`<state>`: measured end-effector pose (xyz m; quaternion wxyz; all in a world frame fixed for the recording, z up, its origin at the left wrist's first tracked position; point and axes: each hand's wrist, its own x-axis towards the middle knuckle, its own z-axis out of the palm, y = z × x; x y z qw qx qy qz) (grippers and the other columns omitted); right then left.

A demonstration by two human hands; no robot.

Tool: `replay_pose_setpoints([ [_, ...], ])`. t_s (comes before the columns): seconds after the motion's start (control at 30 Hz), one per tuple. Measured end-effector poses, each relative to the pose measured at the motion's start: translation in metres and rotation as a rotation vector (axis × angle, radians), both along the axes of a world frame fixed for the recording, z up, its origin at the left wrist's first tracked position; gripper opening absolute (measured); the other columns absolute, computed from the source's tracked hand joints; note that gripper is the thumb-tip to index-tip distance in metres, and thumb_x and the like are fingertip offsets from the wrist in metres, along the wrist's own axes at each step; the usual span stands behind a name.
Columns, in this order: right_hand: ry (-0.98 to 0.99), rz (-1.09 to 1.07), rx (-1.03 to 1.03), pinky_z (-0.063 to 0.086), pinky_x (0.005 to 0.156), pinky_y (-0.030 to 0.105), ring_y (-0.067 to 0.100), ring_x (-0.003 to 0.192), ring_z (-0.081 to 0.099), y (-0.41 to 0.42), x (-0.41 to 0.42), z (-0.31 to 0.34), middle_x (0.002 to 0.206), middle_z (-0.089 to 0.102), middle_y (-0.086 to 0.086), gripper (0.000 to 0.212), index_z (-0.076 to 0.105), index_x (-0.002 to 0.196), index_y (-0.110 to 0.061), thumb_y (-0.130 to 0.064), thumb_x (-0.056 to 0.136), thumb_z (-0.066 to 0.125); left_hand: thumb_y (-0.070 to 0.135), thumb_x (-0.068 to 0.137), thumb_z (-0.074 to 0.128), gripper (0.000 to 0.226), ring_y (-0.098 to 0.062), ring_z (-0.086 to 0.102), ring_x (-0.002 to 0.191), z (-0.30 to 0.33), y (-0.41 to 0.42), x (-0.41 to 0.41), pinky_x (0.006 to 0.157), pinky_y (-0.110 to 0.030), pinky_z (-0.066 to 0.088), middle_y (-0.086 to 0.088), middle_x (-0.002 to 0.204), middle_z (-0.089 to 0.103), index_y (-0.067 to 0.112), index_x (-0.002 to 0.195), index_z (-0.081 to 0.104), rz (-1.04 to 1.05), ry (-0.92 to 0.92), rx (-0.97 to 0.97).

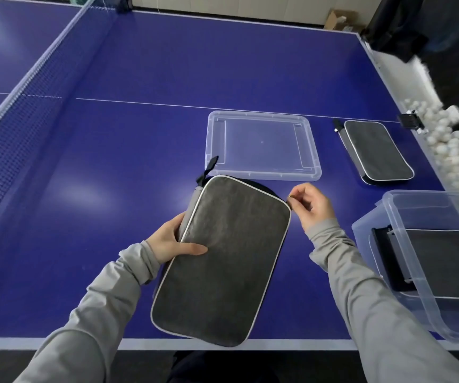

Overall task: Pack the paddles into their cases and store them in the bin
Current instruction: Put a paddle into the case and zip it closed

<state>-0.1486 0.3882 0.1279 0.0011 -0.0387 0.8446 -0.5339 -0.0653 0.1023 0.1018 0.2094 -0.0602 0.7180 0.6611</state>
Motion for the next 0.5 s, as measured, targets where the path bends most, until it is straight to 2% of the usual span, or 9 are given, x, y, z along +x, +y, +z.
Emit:
replay_pose_setpoints([
  [0.13, -0.028, 0.068, 0.009, 0.046, 0.063, 0.008, -0.003, 0.056, 0.055, -0.006, -0.005, 0.004, 0.070, 0.055, 0.006, 0.014, 0.052, 0.082, -0.004, 0.010, 0.085, 0.051, 0.020, 0.050, 0.082, 0.070, -0.008, 0.066, 0.096, 0.009, -0.002, -0.009, 0.083, -0.024, 0.053, 0.005, 0.107, 0.068, 0.033, 0.113, 0.053, -0.085, 0.032, -0.114],
  [0.2, -0.032, 0.104, 0.053, 0.049, 0.066, 0.015, 0.007, 0.060, 0.056, -0.009, -0.006, 0.005, 0.072, 0.056, 0.008, 0.015, 0.053, 0.082, -0.005, 0.009, 0.085, 0.051, 0.023, 0.051, 0.083, 0.075, -0.011, 0.064, 0.101, 0.013, -0.004, -0.014, 0.087, -0.027, 0.052, 0.003, 0.111, 0.067, 0.029, 0.118, 0.050, -0.132, 0.048, -0.169],
  [0.27, -0.039, 0.130, 0.099, 0.049, 0.071, 0.022, 0.019, 0.066, 0.056, -0.012, -0.007, 0.005, 0.075, 0.057, 0.010, 0.015, 0.053, 0.082, -0.006, 0.009, 0.085, 0.052, 0.025, 0.052, 0.082, 0.075, -0.009, 0.064, 0.100, 0.017, -0.007, -0.018, 0.086, -0.023, 0.052, 0.004, 0.111, 0.066, 0.030, 0.119, 0.050, -0.171, 0.060, -0.212],
  [0.37, -0.039, 0.155, 0.136, 0.049, 0.069, 0.017, 0.023, 0.066, 0.055, -0.014, -0.008, 0.003, 0.075, 0.058, 0.011, 0.018, 0.053, 0.081, -0.008, 0.009, 0.084, 0.053, 0.025, 0.053, 0.082, 0.073, -0.001, 0.064, 0.094, 0.022, -0.011, -0.025, 0.078, -0.013, 0.051, 0.009, 0.107, 0.067, 0.031, 0.119, 0.050, -0.215, 0.064, -0.246],
  [0.5, -0.090, 0.153, 0.153, 0.051, 0.074, 0.032, 0.025, 0.065, 0.057, -0.012, -0.010, 0.000, 0.071, 0.059, 0.007, 0.019, 0.053, 0.077, -0.011, 0.007, 0.083, 0.056, 0.027, 0.053, 0.082, 0.073, 0.001, 0.064, 0.092, 0.028, -0.014, -0.030, 0.077, -0.013, 0.051, 0.011, 0.105, 0.067, 0.029, 0.119, 0.051, -0.255, 0.082, -0.309],
])
